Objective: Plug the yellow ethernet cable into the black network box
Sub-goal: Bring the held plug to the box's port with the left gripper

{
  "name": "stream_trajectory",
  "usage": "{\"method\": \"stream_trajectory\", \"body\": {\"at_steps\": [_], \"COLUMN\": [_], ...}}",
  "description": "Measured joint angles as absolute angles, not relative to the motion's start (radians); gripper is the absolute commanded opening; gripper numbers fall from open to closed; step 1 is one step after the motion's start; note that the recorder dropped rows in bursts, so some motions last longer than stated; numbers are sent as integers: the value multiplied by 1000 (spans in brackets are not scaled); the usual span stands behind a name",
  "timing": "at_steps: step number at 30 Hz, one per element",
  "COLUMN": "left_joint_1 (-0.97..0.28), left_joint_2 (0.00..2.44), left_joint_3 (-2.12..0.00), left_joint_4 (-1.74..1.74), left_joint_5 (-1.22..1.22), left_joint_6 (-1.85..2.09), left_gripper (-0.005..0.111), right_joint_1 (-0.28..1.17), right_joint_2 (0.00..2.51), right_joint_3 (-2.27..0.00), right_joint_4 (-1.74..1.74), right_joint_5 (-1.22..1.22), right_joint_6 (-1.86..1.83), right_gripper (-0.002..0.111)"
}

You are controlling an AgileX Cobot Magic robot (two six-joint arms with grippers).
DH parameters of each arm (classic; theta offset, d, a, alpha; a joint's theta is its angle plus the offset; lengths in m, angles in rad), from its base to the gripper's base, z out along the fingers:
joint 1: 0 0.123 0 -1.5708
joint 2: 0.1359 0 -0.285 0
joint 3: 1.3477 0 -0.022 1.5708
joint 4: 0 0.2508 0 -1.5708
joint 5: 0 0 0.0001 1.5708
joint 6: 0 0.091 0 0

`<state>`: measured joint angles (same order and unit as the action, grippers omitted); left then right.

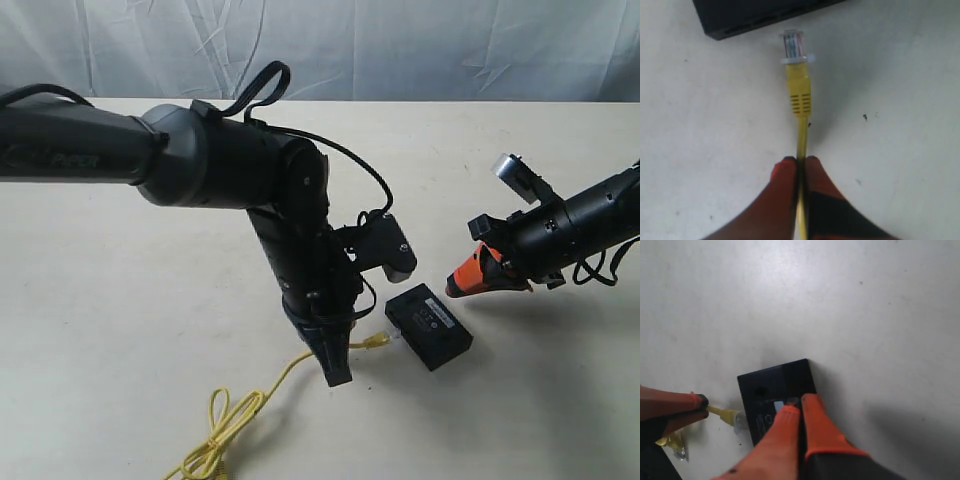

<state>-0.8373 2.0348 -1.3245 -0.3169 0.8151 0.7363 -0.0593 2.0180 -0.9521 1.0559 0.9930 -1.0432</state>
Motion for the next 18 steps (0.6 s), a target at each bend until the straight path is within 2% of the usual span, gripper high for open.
{"method": "stream_trajectory", "body": {"at_steps": [18], "left_joint_1": [-839], "left_joint_2": [2081], "left_joint_3": [-1384], "left_joint_4": [-238], "left_joint_5": [846], "left_joint_6": [680], "left_gripper": [0], "right_joint_1": [-57], "right_joint_2": [2018], "right_joint_3": [-952], "right_joint_4": [1058], "right_joint_5": [993], "right_joint_6": [-1043], "right_gripper": [-1]}}
